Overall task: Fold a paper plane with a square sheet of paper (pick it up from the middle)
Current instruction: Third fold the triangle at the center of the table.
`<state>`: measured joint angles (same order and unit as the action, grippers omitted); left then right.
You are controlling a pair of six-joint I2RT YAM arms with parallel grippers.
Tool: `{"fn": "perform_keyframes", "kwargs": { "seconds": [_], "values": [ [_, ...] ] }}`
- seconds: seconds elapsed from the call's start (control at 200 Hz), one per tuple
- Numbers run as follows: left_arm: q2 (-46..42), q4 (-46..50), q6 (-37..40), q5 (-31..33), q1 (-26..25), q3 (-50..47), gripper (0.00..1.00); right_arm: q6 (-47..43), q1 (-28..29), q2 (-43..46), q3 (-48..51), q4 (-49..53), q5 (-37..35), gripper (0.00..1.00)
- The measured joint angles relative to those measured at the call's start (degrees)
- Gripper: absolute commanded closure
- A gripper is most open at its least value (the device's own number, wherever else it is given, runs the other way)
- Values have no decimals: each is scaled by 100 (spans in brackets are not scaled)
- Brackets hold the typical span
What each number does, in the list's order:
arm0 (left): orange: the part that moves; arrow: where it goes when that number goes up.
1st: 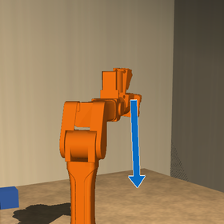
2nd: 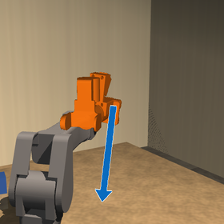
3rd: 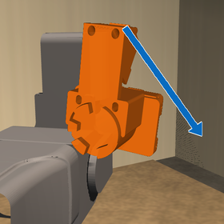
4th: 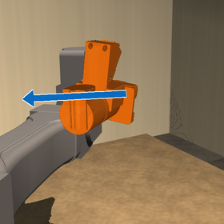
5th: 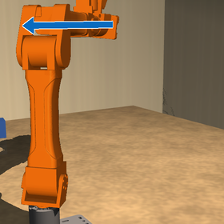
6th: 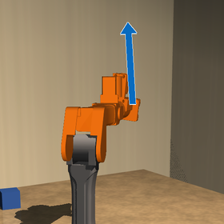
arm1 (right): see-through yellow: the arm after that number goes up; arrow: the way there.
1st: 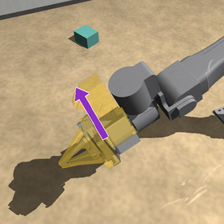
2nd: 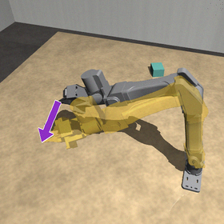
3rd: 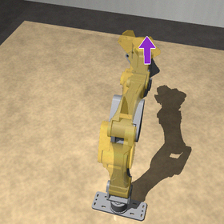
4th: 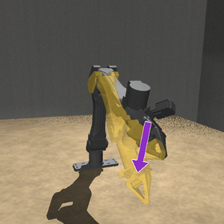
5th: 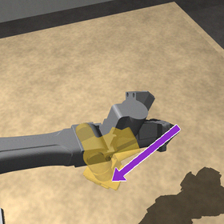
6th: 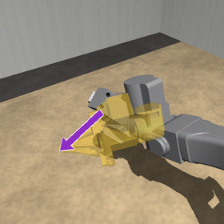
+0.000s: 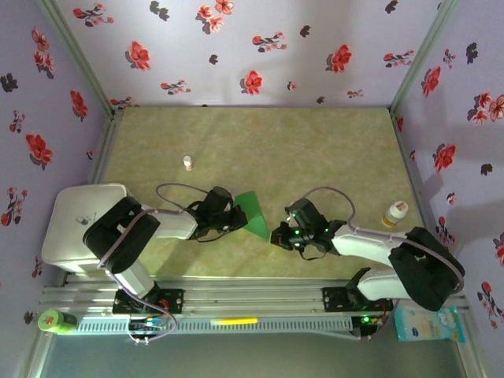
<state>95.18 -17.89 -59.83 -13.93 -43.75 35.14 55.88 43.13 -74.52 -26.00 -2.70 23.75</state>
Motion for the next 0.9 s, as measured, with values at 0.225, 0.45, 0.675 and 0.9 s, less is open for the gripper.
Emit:
{"fn": "perform_keyframes", "kwargs": {
  "seconds": [0.225,0.45,0.675,0.9],
  "values": [
    [68,76,2,-2,4,111,100,-232,-197,-907,-804,17,50,100],
    [120,295,46,-11,13,271,100,-280,-227,-1145,-442,-90,87,100],
    [118,695,76,2,15,520,87,-275,-229,-960,-190,-262,92,100],
    [-339,1244,136,219,-94,874,92,-271,-238,-964,-146,-358,129,100]
  ]
}}
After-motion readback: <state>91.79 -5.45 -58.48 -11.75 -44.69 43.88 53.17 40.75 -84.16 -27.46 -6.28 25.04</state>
